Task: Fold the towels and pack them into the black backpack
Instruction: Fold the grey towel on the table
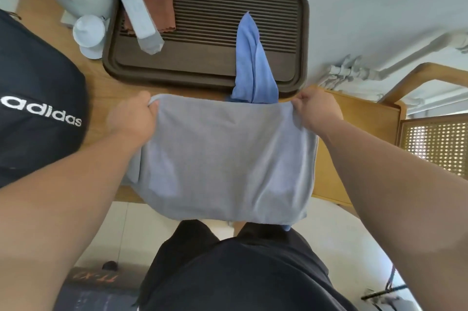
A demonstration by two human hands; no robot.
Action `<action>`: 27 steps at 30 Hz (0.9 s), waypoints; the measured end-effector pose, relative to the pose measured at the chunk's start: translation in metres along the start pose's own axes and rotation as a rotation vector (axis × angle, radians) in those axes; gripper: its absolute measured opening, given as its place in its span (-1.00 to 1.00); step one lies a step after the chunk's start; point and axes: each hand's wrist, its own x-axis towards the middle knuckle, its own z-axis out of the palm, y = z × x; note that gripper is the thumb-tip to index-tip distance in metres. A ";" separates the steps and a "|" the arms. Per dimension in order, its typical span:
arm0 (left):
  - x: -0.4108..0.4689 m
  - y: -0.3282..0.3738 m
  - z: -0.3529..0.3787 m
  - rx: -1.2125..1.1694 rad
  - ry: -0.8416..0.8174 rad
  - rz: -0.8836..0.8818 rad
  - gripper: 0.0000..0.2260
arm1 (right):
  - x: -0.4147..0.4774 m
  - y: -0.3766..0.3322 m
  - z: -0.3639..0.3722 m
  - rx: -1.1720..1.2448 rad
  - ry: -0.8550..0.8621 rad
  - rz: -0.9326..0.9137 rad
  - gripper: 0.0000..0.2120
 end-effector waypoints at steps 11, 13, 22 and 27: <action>-0.043 0.004 0.009 0.105 -0.078 -0.086 -0.51 | -0.075 -0.027 0.056 -0.186 0.266 -0.417 -0.62; -0.064 -0.006 0.019 0.080 -0.102 -0.125 -0.46 | -0.094 -0.038 0.074 -0.257 0.124 -0.502 -0.58; -0.106 -0.077 0.039 -0.068 -0.123 -0.232 -0.17 | -0.133 -0.058 0.130 -0.518 -0.303 -0.389 -0.24; -0.098 -0.117 0.039 -0.074 -0.210 -0.119 -0.07 | -0.134 -0.065 0.128 -0.554 -0.316 -0.310 -0.26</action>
